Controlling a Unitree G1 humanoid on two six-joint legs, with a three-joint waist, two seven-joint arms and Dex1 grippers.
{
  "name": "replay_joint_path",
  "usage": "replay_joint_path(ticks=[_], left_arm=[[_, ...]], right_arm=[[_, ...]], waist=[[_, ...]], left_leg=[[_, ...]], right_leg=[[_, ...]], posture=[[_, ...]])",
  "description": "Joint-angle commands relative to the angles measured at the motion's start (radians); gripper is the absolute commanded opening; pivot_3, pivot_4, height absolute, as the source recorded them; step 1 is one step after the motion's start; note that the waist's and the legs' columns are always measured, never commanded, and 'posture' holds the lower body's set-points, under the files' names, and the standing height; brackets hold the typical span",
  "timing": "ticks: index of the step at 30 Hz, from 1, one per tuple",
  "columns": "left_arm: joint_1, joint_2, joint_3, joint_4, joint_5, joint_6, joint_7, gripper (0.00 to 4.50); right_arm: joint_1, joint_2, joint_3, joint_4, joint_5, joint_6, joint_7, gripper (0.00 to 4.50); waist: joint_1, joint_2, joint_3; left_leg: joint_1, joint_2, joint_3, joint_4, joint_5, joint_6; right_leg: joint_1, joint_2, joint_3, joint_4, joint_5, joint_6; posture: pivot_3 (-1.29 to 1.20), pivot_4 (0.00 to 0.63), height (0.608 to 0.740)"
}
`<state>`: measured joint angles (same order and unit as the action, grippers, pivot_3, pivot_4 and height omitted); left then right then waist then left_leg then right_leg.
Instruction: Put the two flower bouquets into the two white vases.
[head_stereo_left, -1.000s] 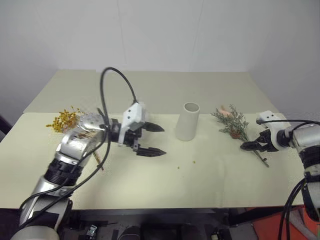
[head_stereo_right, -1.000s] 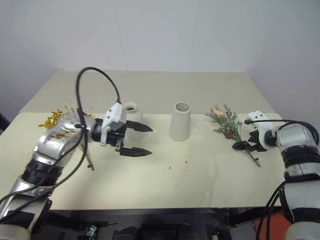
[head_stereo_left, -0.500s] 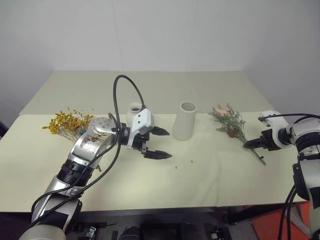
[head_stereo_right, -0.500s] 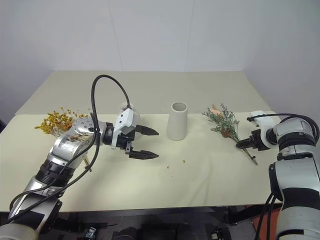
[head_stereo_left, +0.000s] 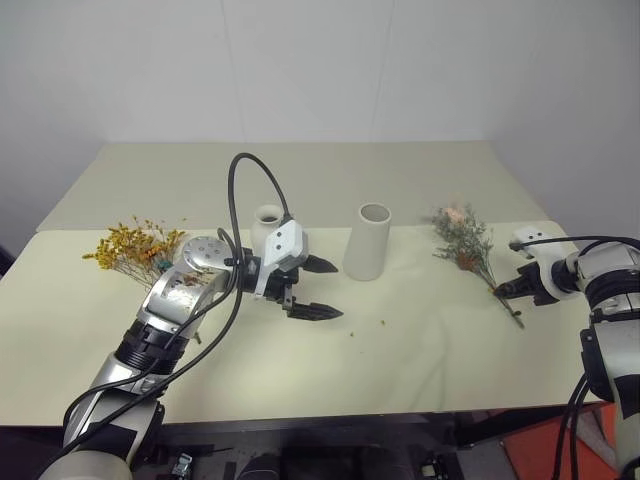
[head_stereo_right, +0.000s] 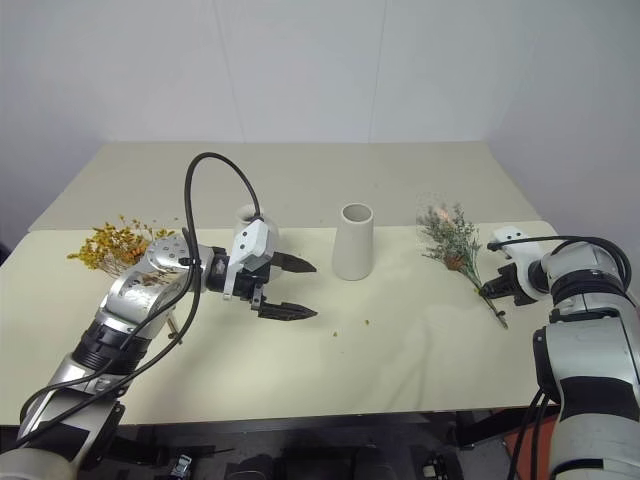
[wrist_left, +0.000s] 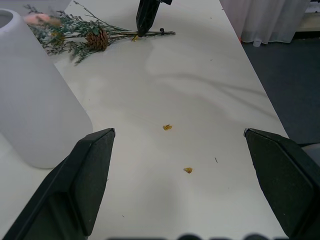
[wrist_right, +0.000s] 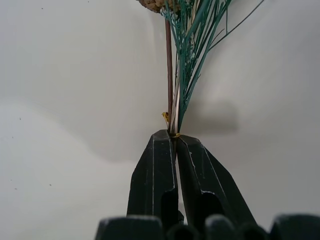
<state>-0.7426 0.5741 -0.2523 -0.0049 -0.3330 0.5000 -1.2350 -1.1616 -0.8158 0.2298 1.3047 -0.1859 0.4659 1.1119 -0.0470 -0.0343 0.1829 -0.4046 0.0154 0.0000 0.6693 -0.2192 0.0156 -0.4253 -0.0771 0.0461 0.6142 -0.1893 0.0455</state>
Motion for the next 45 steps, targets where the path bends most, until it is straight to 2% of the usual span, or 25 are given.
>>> replay_joint_path(ticks=[1, 9, 14, 17, 20, 22, 25, 28, 34, 36, 45], left_arm=[[-0.006, 0.000, 0.002, -0.025, 0.007, -0.025, -0.004, 4.50], [-0.002, -0.002, 0.008, -0.030, 0.014, -0.025, -0.001, 4.50], [0.010, 0.005, 0.014, -0.037, 0.015, -0.021, 0.009, 4.50], [0.008, 0.011, 0.017, -0.031, 0.017, -0.025, 0.006, 4.50], [-0.006, 0.016, 0.014, -0.015, 0.021, -0.032, -0.003, 4.50], [-0.019, 0.017, 0.011, 0.000, 0.025, -0.036, -0.009, 4.50], [-0.033, 0.018, 0.009, 0.019, 0.029, -0.044, -0.018, 4.50], [-0.043, 0.017, 0.006, 0.033, 0.033, -0.047, -0.023, 4.50], [-0.041, 0.021, 0.027, 0.038, 0.033, -0.022, 0.000, 4.50], [-0.035, 0.025, 0.034, 0.038, 0.034, -0.017, 0.010, 4.50], [0.012, 0.080, 0.092, 0.023, 0.030, -0.001, 0.058, 4.50]], right_arm=[[-0.005, -0.010, -0.021, 0.005, -0.010, 0.006, -0.010, 0.32], [-0.058, -0.047, -0.106, -0.033, 0.037, 0.068, -0.005, 0.32], [-0.021, -0.095, -0.213, -0.165, 0.126, 0.139, -0.017, 0.32], [0.115, -0.110, -0.345, -0.425, 0.230, 0.213, -0.062, 0.32], [0.326, -0.059, -0.537, -0.802, 0.348, 0.269, -0.168, 0.32], [0.465, 0.025, -0.648, -1.074, 0.420, 0.272, -0.245, 0.32], [0.579, 0.149, -0.717, -1.337, 0.484, 0.229, -0.357, 0.32], [0.613, 0.288, -0.716, -1.499, 0.499, 0.108, -0.485, 0.32], [0.590, 0.432, -0.612, -1.622, 0.521, -0.009, -0.592, 0.32], [0.587, 0.448, -0.581, -1.625, 0.526, -0.029, -0.600, 0.32], [0.508, 0.527, -0.428, -1.462, 0.501, -0.141, -0.632, 0.32]], waist=[[0.000, 0.000, 0.000], [0.000, 0.002, 0.001], [0.002, 0.005, 0.003], [0.004, 0.005, 0.003], [0.009, 0.005, 0.003], [0.009, 0.005, 0.003], [0.006, 0.005, 0.003], [0.003, 0.006, 0.003], [0.005, 0.006, 0.003], [0.005, 0.006, 0.003], [0.003, 0.006, 0.003]], left_leg=[[0.000, 0.000, 0.000, 0.000, 0.000, 0.000], [0.000, 0.000, 0.000, 0.000, 0.000, 0.000], [0.000, 0.000, 0.000, 0.000, 0.000, 0.000], [-0.001, 0.000, 0.000, 0.000, 0.000, 0.000], [-0.001, 0.000, -0.001, -0.001, 0.000, 0.000], [-0.001, 0.000, -0.001, 0.000, 0.000, 0.000], [-0.001, 0.000, -0.002, 0.001, 0.000, 0.000], [0.000, 0.000, -0.002, 0.002, 0.000, 0.000], [0.000, 0.000, -0.002, 0.003, 0.000, 0.000], [0.000, 0.000, -0.002, 0.003, 0.000, 0.000], [0.000, 0.000, -0.002, 0.003, 0.000, 0.000]], right_leg=[[0.000, 0.000, 0.000, 0.000, 0.000, 0.000], [0.000, 0.000, 0.000, 0.000, 0.000, 0.000], [0.000, 0.000, 0.000, 0.000, 0.000, 0.000], [0.000, 0.000, 0.000, -0.001, 0.000, 0.000], [0.000, 0.000, -0.001, 0.000, 0.000, 0.000], [0.000, 0.000, 0.000, 0.001, 0.000, 0.000], [0.000, 0.000, 0.000, 0.003, -0.001, 0.002], [0.000, 0.000, 0.001, 0.005, -0.004, 0.007], [-0.001, 0.001, 0.001, 0.006, -0.004, 0.006], [-0.001, 0.000, 0.001, 0.006, -0.001, 0.002], [-0.001, 0.001, 0.001, 0.006, -0.001, 0.001]], posture=[[0.00, 0.150, 0.740], [0.00, 0.150, 0.740], [0.00, 0.150, 0.740], [0.00, 0.150, 0.740], [0.00, 0.150, 0.740], [0.00, 0.150, 0.740], [0.00, 0.150, 0.740], [0.00, 0.150, 0.740], [0.00, 0.150, 0.740], [0.00, 0.150, 0.740], [0.00, 0.150, 0.740]])
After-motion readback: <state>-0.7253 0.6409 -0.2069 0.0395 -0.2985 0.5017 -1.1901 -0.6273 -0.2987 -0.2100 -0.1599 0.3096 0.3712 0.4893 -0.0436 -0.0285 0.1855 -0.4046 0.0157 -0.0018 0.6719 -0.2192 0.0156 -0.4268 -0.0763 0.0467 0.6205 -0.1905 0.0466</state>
